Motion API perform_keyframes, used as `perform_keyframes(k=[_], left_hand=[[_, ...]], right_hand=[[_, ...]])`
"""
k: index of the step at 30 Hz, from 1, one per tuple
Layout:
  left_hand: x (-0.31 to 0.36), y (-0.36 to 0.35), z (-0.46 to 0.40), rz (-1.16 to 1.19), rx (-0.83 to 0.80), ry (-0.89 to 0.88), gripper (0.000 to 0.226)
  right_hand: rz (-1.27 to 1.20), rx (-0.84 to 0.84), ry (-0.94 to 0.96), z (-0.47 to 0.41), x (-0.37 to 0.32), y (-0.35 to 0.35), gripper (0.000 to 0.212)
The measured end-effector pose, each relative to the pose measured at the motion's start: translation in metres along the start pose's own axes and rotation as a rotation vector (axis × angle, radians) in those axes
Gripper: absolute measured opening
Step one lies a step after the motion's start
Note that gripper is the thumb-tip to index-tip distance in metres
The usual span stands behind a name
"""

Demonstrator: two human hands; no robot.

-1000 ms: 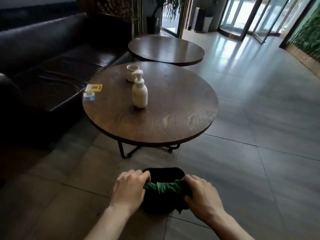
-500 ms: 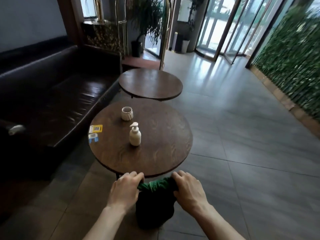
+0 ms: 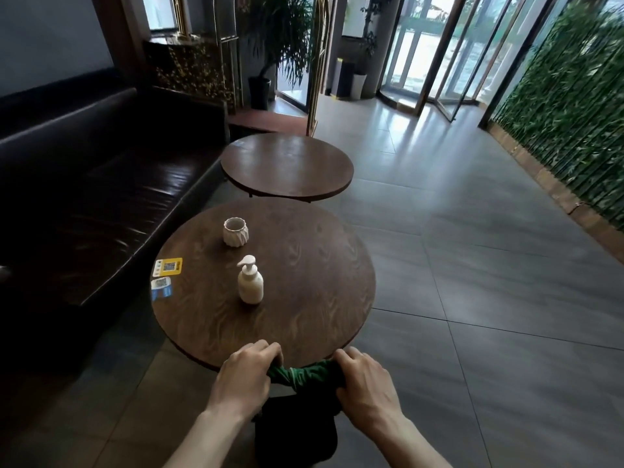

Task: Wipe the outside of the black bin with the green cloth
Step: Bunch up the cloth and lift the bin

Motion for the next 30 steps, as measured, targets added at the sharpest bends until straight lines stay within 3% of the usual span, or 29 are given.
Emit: perform_keyframes(k=[16, 18, 22, 25, 30], left_hand=[[-0.086, -0.116, -0.282, -0.02, -0.092, 0.04, 0.036], [-0.104, -0.139, -0.301, -0.027, -0.132, 0.044, 0.039], [-0.143, -0.202, -0.301, -0.097, -0.417, 0.114, 0.071], [-0.156, -0.231, -0.294, -0.146, -0.5, 0.125, 0.081], [-0.159, -0.263, -0.3, -0.141, -0.519, 0.122, 0.075]], right_hand=[[-0.017, 0.045, 0.063, -0.326, 0.07, -0.024, 0.022], [-0.035, 0.023, 0.066, -0.356, 0.076, -0.045, 0.036], [0.044, -0.234, 0.12, -0.381, 0.087, -0.12, 0.078], [0.078, -0.262, 0.138, -0.389, 0.095, -0.152, 0.085], [0.067, -0.264, 0.186, -0.399, 0.096, -0.181, 0.084]])
Point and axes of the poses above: each hand's wrist, its own z-axis away from the middle knuckle, its own y-axis out of the back of the hand, x = y × z, the point moved 10 cm from there along -z, towards the middle knuckle, and after that the axes turned 12 degrees about -y, right-handed, at the moved point
